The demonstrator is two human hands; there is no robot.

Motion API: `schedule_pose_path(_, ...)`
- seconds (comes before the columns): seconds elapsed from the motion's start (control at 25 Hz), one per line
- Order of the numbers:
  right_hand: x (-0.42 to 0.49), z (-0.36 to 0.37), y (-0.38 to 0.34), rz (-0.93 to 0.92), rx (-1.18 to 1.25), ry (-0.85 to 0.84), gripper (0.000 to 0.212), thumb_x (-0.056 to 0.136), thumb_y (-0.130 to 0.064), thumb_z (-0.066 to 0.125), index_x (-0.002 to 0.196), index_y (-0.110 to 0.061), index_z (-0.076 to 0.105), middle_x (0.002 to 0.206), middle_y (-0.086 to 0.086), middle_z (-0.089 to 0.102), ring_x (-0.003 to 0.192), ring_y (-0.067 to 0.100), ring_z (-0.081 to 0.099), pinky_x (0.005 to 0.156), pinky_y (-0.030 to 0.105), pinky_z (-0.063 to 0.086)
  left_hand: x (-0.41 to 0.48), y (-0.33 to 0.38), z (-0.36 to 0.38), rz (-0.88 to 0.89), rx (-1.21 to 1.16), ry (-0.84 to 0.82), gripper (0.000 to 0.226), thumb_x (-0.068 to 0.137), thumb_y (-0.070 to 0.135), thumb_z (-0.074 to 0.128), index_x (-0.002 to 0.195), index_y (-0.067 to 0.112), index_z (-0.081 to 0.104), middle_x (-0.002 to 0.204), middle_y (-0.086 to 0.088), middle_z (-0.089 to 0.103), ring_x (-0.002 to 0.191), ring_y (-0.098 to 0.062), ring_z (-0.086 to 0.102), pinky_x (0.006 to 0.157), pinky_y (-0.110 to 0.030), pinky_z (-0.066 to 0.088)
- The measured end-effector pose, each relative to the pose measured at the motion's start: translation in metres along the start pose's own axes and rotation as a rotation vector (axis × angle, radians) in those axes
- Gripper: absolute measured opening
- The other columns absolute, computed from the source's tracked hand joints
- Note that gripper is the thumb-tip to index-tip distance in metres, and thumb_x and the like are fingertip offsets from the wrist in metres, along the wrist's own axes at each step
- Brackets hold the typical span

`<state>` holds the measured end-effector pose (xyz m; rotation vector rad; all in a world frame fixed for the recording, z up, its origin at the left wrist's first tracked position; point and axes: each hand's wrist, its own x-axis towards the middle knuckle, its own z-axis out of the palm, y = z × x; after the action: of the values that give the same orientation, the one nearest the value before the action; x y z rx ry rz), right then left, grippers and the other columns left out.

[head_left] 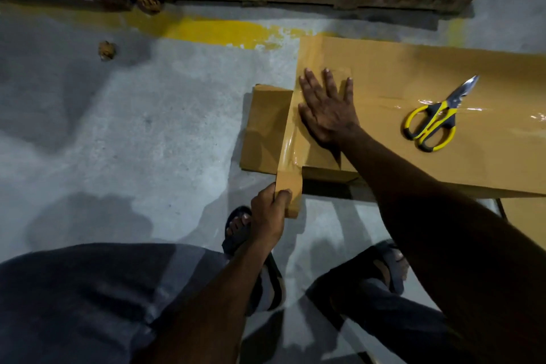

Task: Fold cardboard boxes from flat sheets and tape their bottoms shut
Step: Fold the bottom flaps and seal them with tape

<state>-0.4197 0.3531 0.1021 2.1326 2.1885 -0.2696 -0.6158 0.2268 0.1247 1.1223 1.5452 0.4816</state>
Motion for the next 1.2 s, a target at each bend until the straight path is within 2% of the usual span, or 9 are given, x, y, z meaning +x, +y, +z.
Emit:
schedule_pose_path(0.16,0.045,-0.008,0.013,0.074,0.000,0.021,0.063,0.101,-0.050,0.007,0.157,-0.022,-0.002,0.165,-0.003,-0.006,0.151,0.030,-0.008,0.115,0.065,-0.002,0.004,-0.004,0.000,-0.008,0.038,-0.004,0.040,0.078,0.040,0.048,0.072,0.001,0.056,0.064,-0.008,0.052,0.061,-0.020,0.049,0.057,-0.043,0.041)
schedule_pose_path(0.28,0.073,-0.013,0.019,0.101,-0.011,-0.002,0.064,0.101,-0.051,0.008,0.157,-0.022,-0.001,0.165,-0.003,-0.006,0.150,0.032,-0.008,0.114,0.067,-0.001,0.001,0.002,-0.005,0.021,0.048,-0.062,0.032,0.095,0.025,0.049,0.079,-0.001,0.057,0.067,-0.005,0.050,0.058,-0.010,0.045,0.051,-0.019,0.036)
schedule_pose_path(0.44,0.086,-0.012,0.026,0.100,-0.012,-0.008,0.065,0.100,-0.053,0.010,0.157,-0.022,-0.001,0.165,-0.002,-0.005,0.150,0.035,-0.008,0.113,0.069,0.002,-0.002,0.004,-0.007,0.053,0.056,-0.071,0.032,0.097,0.021,0.048,0.084,-0.006,0.057,0.072,-0.011,0.050,0.055,-0.007,0.038,0.052,-0.014,0.035)
schedule_pose_path(0.56,0.086,-0.012,0.017,0.158,0.036,-0.002,0.067,0.099,-0.054,0.009,0.157,-0.021,-0.001,0.165,-0.002,-0.006,0.150,0.035,-0.007,0.113,0.068,0.001,0.000,0.003,-0.007,0.026,0.032,-0.082,0.026,0.097,0.021,0.051,0.090,-0.002,0.062,0.076,-0.007,0.055,0.062,-0.010,0.046,0.055,-0.014,0.037)
schedule_pose_path(0.64,0.073,-0.011,0.011,0.171,0.069,-0.001,0.067,0.100,-0.053,0.010,0.157,-0.020,-0.001,0.165,-0.002,-0.006,0.150,0.034,-0.008,0.114,0.068,-0.001,0.000,0.002,-0.006,0.010,0.014,-0.074,0.024,0.095,0.021,0.052,0.089,0.000,0.063,0.076,-0.006,0.057,0.067,-0.014,0.050,0.059,-0.022,0.037)
schedule_pose_path(0.84,-0.010,0.004,0.000,-0.006,0.047,-0.025,0.066,0.101,-0.049,0.013,0.157,-0.019,-0.001,0.165,0.000,-0.005,0.150,0.035,-0.007,0.114,0.067,0.003,0.000,-0.003,-0.002,-0.102,-0.058,-0.075,0.033,0.076,0.035,0.053,0.083,0.003,0.062,0.075,-0.006,0.057,0.072,-0.018,0.052,0.065,-0.030,0.037)
schedule_pose_path(0.92,-0.051,0.013,-0.007,-0.058,0.032,-0.060,0.068,0.099,-0.052,0.009,0.157,-0.018,-0.002,0.165,0.001,-0.006,0.150,0.034,-0.007,0.115,0.066,0.004,-0.001,-0.001,-0.001,-0.108,-0.056,-0.084,0.019,0.083,0.028,0.061,0.078,0.010,0.057,0.072,0.001,0.055,0.070,-0.016,0.050,0.063,-0.028,0.036)
schedule_pose_path(1.04,-0.098,0.021,-0.011,-0.142,-0.033,-0.120,0.074,0.097,-0.061,0.007,0.156,-0.018,-0.006,0.164,0.003,-0.015,0.150,0.030,-0.015,0.117,0.062,-0.002,-0.002,0.000,-0.003,-0.072,0.037,-0.076,0.023,0.091,0.022,0.062,0.075,0.008,0.055,0.065,0.007,0.047,0.065,-0.012,0.045,0.056,-0.026,0.032)
schedule_pose_path(1.2,-0.100,0.014,-0.011,-0.068,-0.029,-0.166,0.074,0.097,-0.064,0.013,0.155,-0.025,-0.011,0.163,0.000,-0.018,0.149,0.032,-0.015,0.116,0.064,0.001,-0.007,-0.011,-0.011,-0.119,0.086,-0.072,0.022,0.093,0.032,0.060,0.080,0.013,0.057,0.081,-0.006,0.063,0.080,-0.026,0.060,0.066,-0.032,0.043)
